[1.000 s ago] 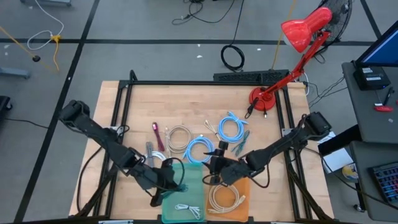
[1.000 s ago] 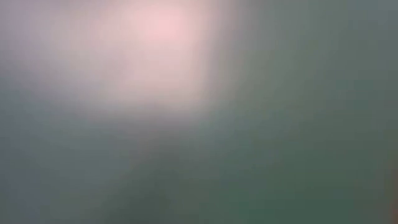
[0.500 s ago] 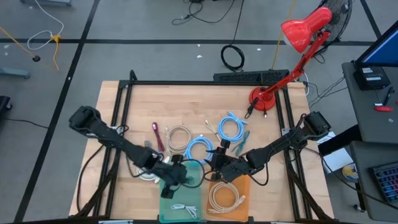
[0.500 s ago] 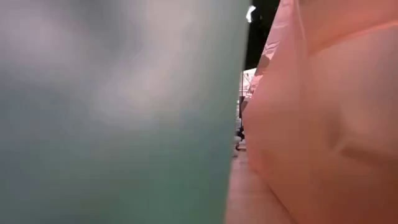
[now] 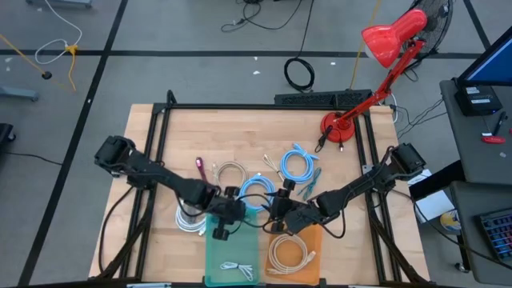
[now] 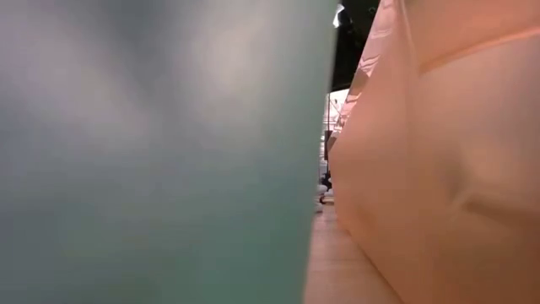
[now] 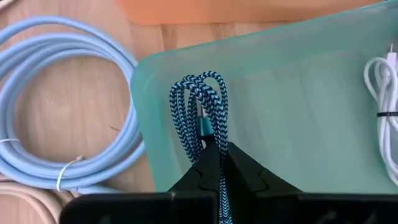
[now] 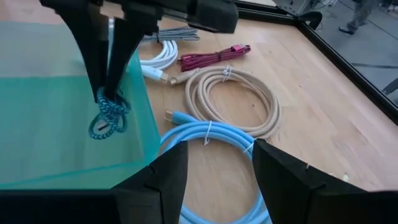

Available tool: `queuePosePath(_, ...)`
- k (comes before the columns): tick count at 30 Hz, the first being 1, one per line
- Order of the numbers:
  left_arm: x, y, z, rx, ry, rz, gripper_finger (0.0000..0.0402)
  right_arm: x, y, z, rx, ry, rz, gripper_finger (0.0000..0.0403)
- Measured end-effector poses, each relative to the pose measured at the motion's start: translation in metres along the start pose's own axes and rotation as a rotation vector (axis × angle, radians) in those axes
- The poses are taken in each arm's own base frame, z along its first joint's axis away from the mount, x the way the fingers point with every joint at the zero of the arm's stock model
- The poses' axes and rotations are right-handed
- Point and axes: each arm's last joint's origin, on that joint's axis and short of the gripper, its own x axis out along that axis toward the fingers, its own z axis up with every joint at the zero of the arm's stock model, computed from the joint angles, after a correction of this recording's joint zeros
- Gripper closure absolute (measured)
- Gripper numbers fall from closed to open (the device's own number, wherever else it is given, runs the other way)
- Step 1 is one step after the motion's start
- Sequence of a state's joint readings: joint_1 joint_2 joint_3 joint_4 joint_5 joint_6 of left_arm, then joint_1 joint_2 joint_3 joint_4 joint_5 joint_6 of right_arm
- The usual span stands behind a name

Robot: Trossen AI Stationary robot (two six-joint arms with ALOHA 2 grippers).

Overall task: Pick & Place USB Port
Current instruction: Put the left blue charger cable into the green bin, then put the gray video cable into the orange bin

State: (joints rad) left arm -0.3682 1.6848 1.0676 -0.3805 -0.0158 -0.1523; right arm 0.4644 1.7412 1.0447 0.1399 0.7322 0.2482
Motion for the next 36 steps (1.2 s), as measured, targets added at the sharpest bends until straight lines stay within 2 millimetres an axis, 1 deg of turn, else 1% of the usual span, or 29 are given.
queuePosePath(5,0.000,0.006,-0.001,-0.015,0.020,-0.003,0.0394,0.000,0.000,0.001,-0.001,-0.005,0.002,0.0234)
queuePosePath(14,0.000,0.005,0.000,-0.017,0.010,0.013,0.0312,0.000,0.000,0.001,-0.001,-0.006,0.002,0.0234)
queuePosePath(20,-0.001,0.005,0.000,-0.029,0.007,0.036,0.0280,0.000,0.000,0.001,-0.001,-0.005,0.001,0.0234)
queuePosePath(23,-0.012,0.003,0.006,-0.028,-0.007,0.032,0.0277,0.000,0.000,0.001,-0.001,-0.005,0.001,0.0234)
queuePosePath(26,-0.029,-0.001,0.017,-0.025,-0.077,0.020,0.0276,0.001,-0.001,0.001,0.000,-0.005,-0.001,0.0234)
queuePosePath(31,-0.061,-0.010,0.029,-0.027,-0.183,0.011,0.0275,0.001,-0.001,0.001,0.003,-0.006,-0.001,0.0234)
queuePosePath(34,-0.076,-0.015,0.026,-0.065,-0.200,0.051,0.0275,0.001,-0.001,0.001,0.008,-0.007,0.000,0.0234)
queuePosePath(36,-0.082,-0.018,0.020,-0.104,-0.176,0.099,0.0275,0.001,-0.001,0.001,0.011,-0.007,0.000,0.0234)
